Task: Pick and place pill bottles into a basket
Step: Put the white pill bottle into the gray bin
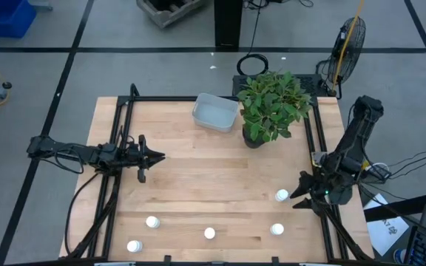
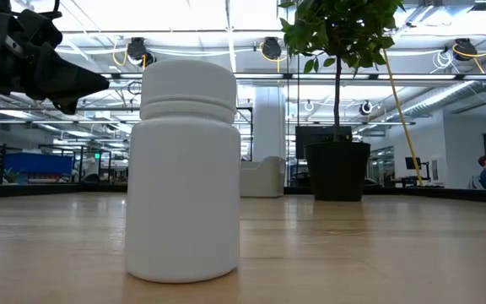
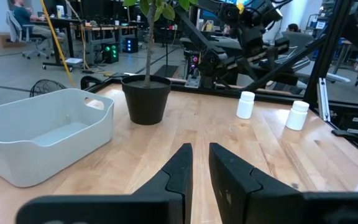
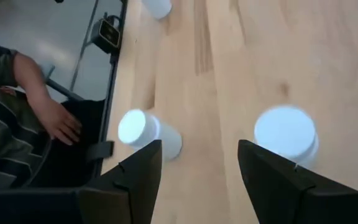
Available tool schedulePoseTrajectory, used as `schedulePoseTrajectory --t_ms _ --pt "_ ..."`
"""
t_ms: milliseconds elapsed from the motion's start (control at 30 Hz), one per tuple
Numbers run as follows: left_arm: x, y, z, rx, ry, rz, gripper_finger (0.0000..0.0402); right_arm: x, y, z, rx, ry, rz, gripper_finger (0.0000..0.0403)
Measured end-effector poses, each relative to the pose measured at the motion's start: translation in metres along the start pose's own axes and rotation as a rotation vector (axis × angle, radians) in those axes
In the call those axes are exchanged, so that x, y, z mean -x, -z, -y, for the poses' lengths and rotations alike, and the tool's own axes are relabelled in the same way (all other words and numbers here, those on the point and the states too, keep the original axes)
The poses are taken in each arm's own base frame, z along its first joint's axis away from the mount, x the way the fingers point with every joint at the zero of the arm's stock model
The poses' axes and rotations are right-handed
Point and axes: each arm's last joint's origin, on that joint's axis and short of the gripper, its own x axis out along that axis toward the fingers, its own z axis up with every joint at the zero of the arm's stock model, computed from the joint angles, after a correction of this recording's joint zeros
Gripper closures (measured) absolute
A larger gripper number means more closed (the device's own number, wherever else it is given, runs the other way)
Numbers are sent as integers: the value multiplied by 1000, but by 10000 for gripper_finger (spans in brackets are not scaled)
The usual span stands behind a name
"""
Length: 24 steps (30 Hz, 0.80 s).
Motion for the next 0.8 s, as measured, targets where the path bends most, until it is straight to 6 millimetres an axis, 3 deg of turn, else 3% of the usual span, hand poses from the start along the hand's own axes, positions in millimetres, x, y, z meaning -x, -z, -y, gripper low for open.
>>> schedulePoseTrajectory --t_ms 400,600,800 --pt "0 0 0 0 0 0 344 -20 38 17 -93 271 -184 200" --pt "0 0 0 1 0 0 344 -40 60 37 -161 244 -163 180" --pt "0 0 0 1 0 0 344 -48 70 54 -169 191 -84 157"
